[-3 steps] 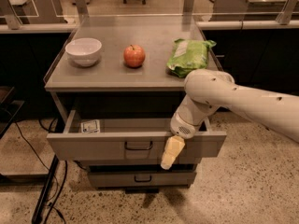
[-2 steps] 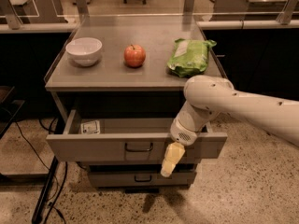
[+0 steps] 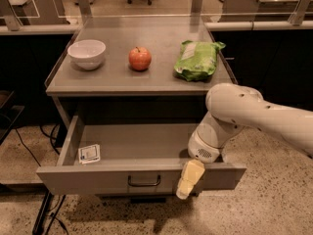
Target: Open top drawer
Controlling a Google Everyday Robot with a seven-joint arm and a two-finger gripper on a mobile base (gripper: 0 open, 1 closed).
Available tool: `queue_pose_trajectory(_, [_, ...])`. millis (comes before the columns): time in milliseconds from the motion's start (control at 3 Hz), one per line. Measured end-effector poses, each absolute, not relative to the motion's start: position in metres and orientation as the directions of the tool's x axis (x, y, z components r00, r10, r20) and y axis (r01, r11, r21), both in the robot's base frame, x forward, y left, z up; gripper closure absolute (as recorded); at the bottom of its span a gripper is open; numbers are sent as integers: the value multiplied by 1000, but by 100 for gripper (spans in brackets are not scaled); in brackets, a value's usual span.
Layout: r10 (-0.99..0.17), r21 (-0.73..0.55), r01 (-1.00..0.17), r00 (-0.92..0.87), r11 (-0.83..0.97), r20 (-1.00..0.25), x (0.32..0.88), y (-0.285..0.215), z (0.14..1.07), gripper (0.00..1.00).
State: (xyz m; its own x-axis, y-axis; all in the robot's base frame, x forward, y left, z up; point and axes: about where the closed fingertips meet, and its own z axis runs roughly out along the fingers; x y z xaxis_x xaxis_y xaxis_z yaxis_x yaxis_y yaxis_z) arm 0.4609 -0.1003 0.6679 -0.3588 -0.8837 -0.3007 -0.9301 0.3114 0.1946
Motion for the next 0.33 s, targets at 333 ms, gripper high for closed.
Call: queue_pose_trajectory(333, [-884,195,-930,-359,311,-301,461,-100,668,0])
